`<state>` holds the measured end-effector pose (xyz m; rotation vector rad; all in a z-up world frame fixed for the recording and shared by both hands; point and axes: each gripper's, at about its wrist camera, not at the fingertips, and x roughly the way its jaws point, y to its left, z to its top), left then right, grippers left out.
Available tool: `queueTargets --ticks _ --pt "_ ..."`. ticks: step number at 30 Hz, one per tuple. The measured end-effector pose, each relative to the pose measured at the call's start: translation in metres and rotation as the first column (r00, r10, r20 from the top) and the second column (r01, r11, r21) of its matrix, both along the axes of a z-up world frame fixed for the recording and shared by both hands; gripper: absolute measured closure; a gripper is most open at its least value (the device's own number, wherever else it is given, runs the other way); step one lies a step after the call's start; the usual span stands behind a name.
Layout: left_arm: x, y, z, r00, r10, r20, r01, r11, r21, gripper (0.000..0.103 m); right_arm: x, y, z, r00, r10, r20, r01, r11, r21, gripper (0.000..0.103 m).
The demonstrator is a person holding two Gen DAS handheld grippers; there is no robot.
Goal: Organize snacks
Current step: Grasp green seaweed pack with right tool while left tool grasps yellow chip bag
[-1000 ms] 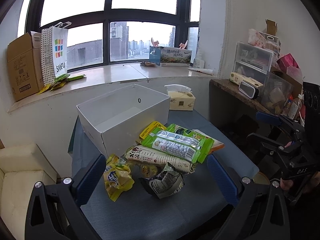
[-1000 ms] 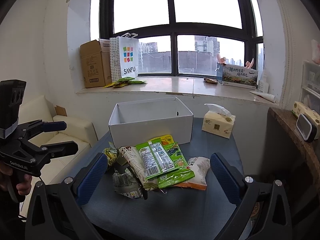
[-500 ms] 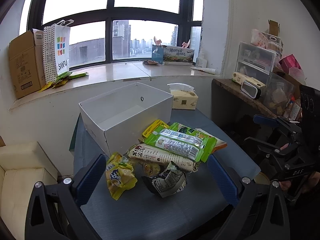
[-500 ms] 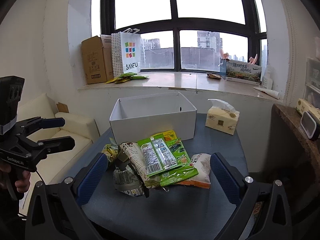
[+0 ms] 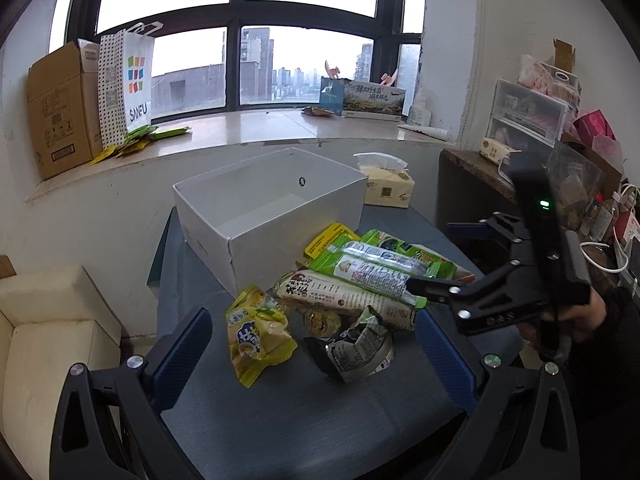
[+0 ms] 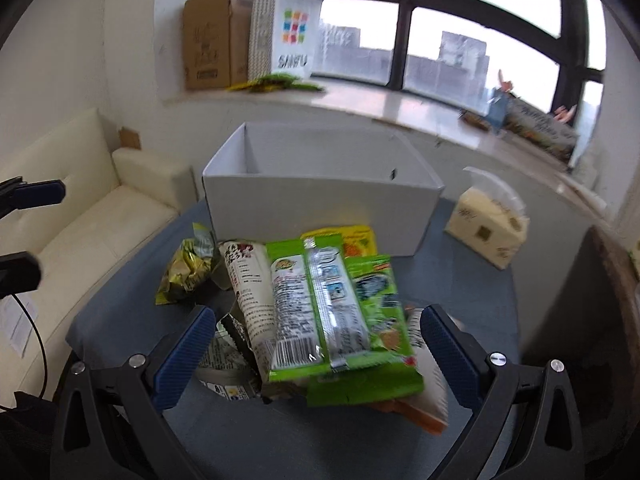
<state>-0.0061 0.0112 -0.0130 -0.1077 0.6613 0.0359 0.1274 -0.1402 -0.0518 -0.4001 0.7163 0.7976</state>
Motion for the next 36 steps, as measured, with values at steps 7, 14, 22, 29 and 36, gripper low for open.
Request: queueTargets --ticks 7,14,22,29,36 --pt "-0.003 0.017 -0.009 0.999 0.033 -0.016 -0.034 0.999 -0.036 0.000 0.040 0.028 -0.033 0.995 0.006 -0.104 -0.015 0.996 -0.085 0.000" --pt "0.000 0.030 -0.022 0.997 0.058 -0.048 -0.062 0.996 -0.070 0.000 0.045 0.037 -0.052 0.988 0.020 -0.154 -0.043 0.988 -0.146 0.034" --pt "0.011 0.042 -0.042 0.994 0.064 -0.084 -0.074 0.989 -0.125 0.000 0.045 0.002 -0.010 0.988 -0.023 -0.155 0.034 0.997 0.066 0.037" --pt "0.048 0.055 -0.087 0.974 0.081 -0.214 -0.119 0.978 -0.172 0.000 0.004 -0.055 0.033 0.992 -0.106 -0.072 0.120 0.968 0.221 0.037" --pt "0.092 0.046 -0.115 0.951 0.091 -0.297 -0.125 0.987 -0.098 0.000 -0.030 -0.089 0.045 0.985 -0.159 -0.070 0.173 0.942 0.287 0.037"
